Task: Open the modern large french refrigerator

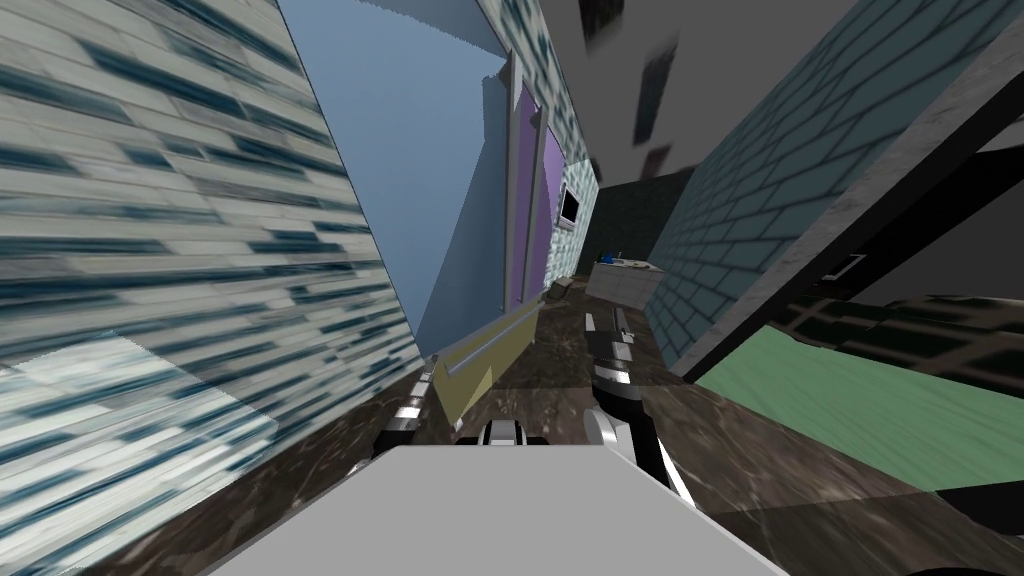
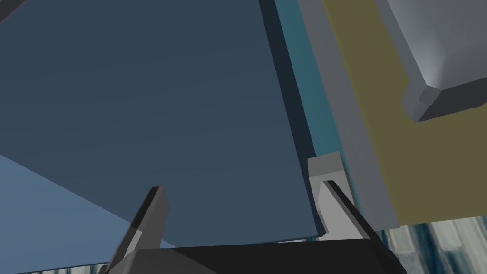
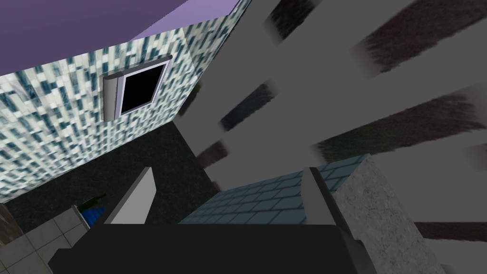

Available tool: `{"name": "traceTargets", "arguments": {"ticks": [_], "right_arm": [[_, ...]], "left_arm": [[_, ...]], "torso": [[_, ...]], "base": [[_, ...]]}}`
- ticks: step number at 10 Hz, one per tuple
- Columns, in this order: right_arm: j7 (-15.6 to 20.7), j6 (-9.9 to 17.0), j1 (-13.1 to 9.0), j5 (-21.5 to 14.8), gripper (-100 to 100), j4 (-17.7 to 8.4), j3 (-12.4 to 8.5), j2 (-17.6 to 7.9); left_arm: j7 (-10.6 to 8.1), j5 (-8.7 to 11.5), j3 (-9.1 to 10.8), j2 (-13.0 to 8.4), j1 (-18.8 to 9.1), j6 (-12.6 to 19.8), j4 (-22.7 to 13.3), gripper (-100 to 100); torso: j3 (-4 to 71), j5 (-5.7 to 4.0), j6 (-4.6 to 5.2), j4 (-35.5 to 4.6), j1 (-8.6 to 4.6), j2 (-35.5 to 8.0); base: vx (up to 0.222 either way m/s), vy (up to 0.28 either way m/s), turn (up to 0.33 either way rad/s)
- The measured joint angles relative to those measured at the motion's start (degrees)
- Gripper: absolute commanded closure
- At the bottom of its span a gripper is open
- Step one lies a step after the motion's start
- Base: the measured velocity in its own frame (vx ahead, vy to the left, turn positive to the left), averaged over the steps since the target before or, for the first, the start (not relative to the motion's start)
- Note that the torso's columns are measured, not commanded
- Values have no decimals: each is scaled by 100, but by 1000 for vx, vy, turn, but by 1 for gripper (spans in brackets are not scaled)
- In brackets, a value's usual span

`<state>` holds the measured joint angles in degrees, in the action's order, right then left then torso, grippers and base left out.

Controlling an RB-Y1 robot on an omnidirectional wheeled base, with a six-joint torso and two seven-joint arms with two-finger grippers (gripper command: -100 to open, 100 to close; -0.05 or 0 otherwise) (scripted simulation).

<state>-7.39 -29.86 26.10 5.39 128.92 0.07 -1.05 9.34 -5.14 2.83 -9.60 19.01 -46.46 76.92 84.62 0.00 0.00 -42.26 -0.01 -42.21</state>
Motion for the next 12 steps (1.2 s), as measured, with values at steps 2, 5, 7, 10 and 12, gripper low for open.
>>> {"name": "traceTargets", "arguments": {"ticks": [2,5,7,10,12], "right_arm": [[0,0,0,0,0,0,0,0],[0,0,0,0,0,0,0,0],[0,0,0,0,0,0,0,0],[0,0,0,0,0,0,0,0],[0,0,0,0,0,0,0,0]], "left_arm": [[13,-10,3,56,-35,5,-241,-100],[11,-8,33,120,-130,-90,-718,-100],[11,-8,50,174,-178,-187,-1031,-100],[22,-9,87,339,-320,-321,-1654,-100],[63,-16,110,548,-411,-477,-2175,-100]], "torso": [[-8,1,0,-4,3,-13],[-3,1,-1,-1,3,-4],[-5,0,0,-2,-1,-7],[-2,1,0,-1,2,-3],[-6,0,-1,-2,0,-9]], "base": [[34,2,5],[39,4,7],[41,0,7],[58,2,9],[56,-2,11]]}}
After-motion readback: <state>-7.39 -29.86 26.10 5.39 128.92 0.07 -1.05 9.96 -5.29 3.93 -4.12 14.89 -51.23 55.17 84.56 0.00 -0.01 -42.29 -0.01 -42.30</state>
